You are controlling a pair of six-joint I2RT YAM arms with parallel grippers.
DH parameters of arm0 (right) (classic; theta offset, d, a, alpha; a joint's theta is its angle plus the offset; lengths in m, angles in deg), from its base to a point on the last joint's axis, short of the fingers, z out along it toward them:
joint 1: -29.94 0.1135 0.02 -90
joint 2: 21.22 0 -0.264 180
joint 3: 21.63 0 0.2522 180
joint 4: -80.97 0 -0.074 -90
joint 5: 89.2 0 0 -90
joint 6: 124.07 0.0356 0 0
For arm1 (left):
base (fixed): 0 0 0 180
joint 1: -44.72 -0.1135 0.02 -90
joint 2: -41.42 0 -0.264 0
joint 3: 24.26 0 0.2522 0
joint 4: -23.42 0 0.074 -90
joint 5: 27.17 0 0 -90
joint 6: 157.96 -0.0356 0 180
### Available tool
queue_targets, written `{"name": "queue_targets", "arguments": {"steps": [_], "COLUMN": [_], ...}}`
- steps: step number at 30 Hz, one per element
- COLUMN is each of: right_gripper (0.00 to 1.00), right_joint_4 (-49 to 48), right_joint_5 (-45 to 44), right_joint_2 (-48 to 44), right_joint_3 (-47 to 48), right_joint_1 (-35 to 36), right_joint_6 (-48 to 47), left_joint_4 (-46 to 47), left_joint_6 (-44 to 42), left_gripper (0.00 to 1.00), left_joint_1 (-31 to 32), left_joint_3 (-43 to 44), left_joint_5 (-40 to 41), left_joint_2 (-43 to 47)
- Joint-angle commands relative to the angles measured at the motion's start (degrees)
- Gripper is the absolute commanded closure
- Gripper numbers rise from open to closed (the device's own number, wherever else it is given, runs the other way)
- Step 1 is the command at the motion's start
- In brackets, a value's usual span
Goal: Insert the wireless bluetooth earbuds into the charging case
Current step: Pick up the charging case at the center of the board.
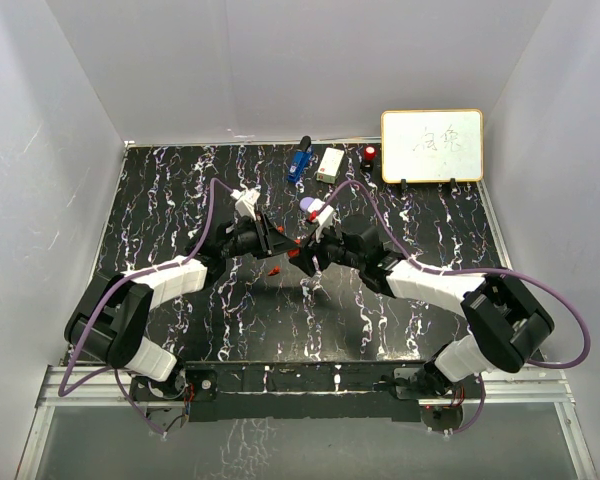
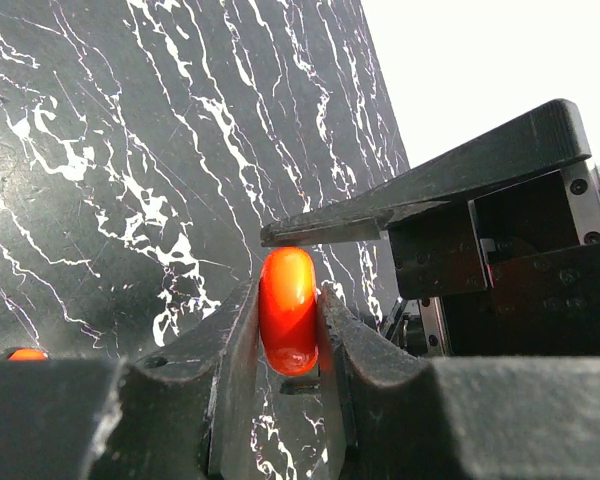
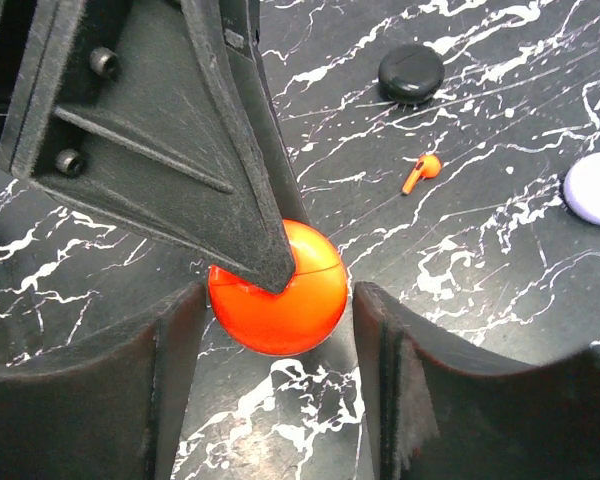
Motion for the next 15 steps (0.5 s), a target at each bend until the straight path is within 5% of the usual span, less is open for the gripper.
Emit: {"name": "queue_targets", "arguments": {"steps": [1,9,15], "right_gripper": [0.35,0.24,0.22], "right_joint_4": [-5.6,-3.4,1.6], "right_joint_5": [-1.0,0.0,0.4], "right_joint_2": [-3.5,-13.1,-11.4], "right_joint_3": [-0.1,-3.8,-0.9], "right_joint_1": [0.1,-8.1,-8.8], "right_joint_6": [2.5,15.5,21.0], "left_joint_4": [1.5,2.5,5.9], "left_joint_6": [-0.3,0.7,2.8], "left_gripper": [1.0,1.0,1.0], "left_joint_1": [-0.7,-3.2,-3.5], "left_joint_3": [-0.7,-1.4,-2.2], "left_joint_5": [0.1,0.4,-0.5], "left_joint_2": [1.7,3.4,2.7]}}
